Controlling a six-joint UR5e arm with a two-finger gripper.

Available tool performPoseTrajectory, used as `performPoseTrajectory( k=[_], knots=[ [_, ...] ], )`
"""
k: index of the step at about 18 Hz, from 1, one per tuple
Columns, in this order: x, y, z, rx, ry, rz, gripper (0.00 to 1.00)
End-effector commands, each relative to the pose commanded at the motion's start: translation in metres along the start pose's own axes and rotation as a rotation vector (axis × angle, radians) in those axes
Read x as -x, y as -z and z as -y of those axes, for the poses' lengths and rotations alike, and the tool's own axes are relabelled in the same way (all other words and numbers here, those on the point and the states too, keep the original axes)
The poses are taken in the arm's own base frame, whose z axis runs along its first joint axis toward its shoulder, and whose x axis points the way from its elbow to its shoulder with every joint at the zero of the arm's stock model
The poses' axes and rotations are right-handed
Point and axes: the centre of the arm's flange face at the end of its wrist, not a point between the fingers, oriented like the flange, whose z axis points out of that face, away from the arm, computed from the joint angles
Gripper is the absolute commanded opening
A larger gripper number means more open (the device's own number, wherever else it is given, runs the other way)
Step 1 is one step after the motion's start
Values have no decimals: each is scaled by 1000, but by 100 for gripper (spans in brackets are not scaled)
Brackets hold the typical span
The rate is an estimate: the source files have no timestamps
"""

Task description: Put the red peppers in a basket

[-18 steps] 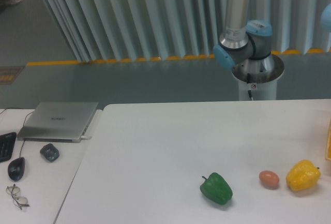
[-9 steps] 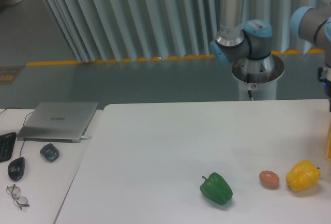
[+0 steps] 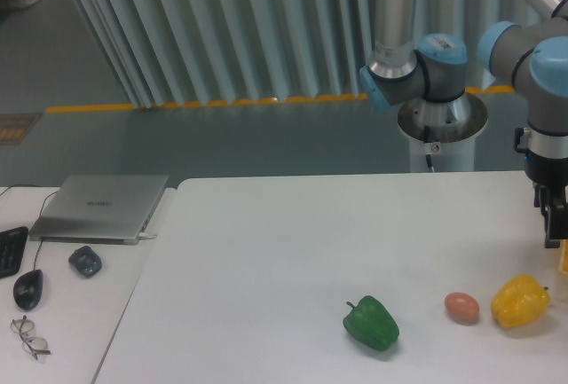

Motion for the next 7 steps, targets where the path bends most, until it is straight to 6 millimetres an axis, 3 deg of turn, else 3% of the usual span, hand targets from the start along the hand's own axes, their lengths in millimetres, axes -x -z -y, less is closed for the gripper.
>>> performPoseTrajectory(
  k=[7],
  knots=[
    [-1,-3,0,-2,2,-6,100]
  ],
)
